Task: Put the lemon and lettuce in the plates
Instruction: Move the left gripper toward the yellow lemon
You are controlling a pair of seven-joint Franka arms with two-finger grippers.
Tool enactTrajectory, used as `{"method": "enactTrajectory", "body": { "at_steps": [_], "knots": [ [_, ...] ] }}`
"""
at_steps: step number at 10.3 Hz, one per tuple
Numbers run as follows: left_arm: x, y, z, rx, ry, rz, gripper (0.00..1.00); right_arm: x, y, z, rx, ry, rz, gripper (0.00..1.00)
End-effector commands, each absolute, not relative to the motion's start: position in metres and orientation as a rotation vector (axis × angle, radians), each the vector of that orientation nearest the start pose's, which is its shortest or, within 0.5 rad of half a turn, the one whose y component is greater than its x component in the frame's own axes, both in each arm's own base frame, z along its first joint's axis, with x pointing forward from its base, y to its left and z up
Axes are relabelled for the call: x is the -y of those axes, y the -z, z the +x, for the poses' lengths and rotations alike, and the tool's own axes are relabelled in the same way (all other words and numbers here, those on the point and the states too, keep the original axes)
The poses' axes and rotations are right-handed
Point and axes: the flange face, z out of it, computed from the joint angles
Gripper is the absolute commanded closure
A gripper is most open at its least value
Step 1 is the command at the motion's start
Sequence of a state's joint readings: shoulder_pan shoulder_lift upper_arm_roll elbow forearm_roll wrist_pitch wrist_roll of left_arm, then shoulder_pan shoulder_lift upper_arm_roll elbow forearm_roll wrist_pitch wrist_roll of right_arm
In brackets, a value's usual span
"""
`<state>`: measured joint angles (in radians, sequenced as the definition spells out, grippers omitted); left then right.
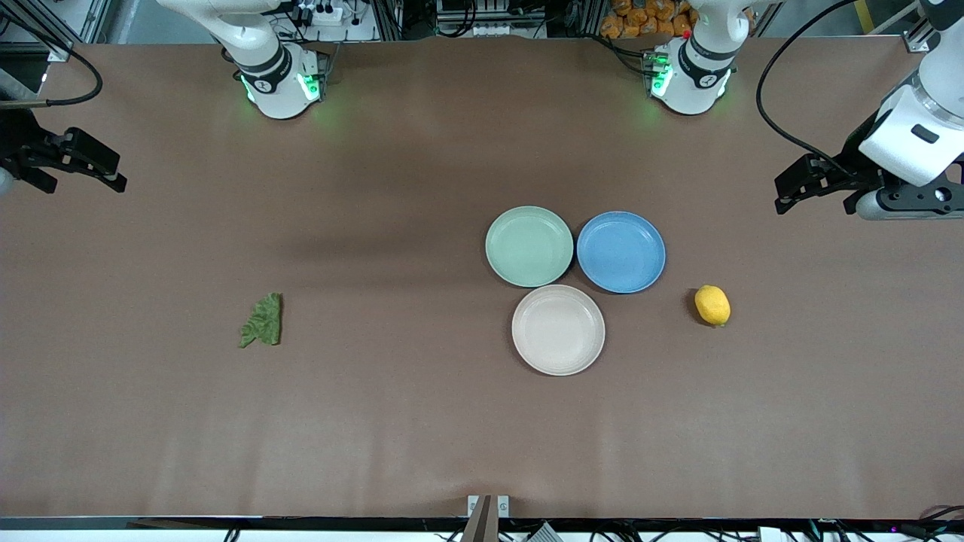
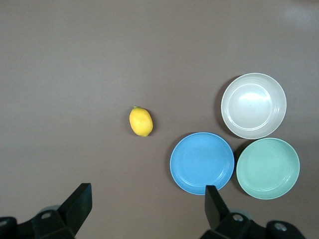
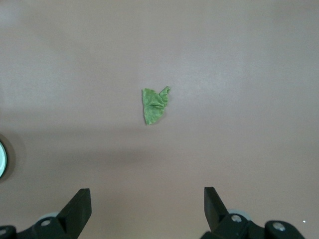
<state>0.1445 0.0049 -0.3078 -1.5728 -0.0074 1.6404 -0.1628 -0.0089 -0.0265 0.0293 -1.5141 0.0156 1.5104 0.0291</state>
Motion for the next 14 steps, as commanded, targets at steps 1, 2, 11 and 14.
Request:
{"method": "enactTrajectory", "body": {
  "at_steps": [1, 2, 11, 14],
  "knots": [
    [0.091, -0.631, 0.554, -0.036, 0.082, -3.146, 0.00, -0.013, -0.665, 0.535, -0.032, 0.037, -3.114, 0.00],
    [0.090, -0.630, 0.555, -0.039, 0.080, -3.145, 0.00, -0.013, -0.665, 0.534, -0.032, 0.037, -3.114, 0.00],
    [0.083, -0.494, 0.630, -0.069, -0.162, -3.118, 0.00, -0.012, -0.658, 0.535, -0.033, 0.004, -3.117, 0.00],
    [0.085, -0.453, 0.652, -0.065, -0.126, -3.149, 0.00, -0.012, -0.656, 0.536, -0.030, 0.001, -3.117, 0.00]
  ]
}}
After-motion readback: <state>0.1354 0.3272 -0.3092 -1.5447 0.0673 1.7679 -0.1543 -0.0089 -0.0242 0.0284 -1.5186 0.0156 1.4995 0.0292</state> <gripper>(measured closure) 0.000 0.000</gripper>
